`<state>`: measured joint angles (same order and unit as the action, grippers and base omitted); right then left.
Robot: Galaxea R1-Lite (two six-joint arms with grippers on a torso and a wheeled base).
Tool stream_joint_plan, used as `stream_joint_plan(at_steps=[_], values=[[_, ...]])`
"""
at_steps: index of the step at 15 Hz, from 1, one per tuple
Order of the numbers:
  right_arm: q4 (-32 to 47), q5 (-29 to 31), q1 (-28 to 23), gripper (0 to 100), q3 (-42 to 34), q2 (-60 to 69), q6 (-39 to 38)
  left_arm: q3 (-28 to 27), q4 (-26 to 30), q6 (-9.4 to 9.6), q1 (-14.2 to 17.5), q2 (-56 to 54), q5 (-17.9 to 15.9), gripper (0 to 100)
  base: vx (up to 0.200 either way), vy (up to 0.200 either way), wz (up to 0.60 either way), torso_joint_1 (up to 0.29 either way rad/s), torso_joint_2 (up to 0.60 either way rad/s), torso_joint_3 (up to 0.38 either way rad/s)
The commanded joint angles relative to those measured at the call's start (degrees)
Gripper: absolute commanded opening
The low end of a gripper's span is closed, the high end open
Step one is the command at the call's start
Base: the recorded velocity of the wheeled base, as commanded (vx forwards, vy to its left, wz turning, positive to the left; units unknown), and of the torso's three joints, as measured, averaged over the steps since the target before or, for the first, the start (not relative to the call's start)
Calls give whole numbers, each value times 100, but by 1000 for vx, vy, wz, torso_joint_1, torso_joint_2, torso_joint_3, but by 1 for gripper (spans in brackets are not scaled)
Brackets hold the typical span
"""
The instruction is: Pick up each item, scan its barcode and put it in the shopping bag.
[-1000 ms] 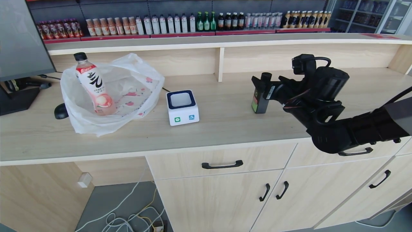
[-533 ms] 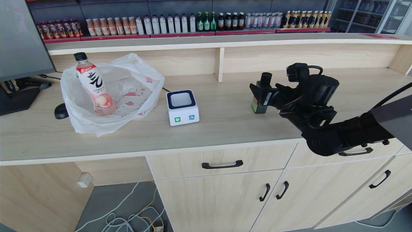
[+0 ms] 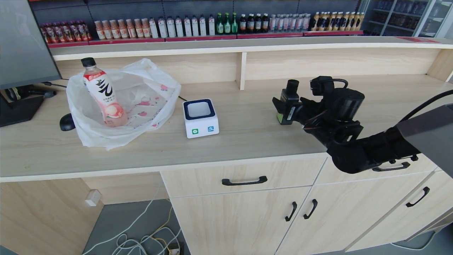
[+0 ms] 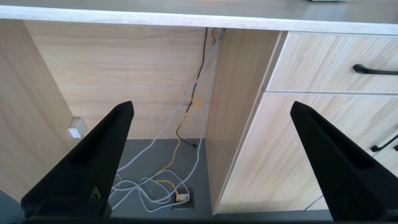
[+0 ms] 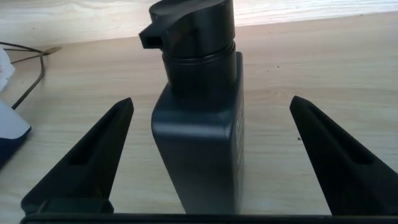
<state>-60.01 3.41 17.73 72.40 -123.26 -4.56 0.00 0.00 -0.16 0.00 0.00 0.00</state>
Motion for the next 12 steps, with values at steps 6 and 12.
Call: stream_joint_plan(at_steps=[6, 12], values=[[-10, 37, -41, 100, 398, -374, 8, 0, 0, -2, 0, 0, 0, 100, 0, 0, 0, 0, 0, 0], [-19, 37, -50, 100, 468, -480, 8, 0, 0, -2, 0, 0, 0, 100, 0, 0, 0, 0, 0, 0]])
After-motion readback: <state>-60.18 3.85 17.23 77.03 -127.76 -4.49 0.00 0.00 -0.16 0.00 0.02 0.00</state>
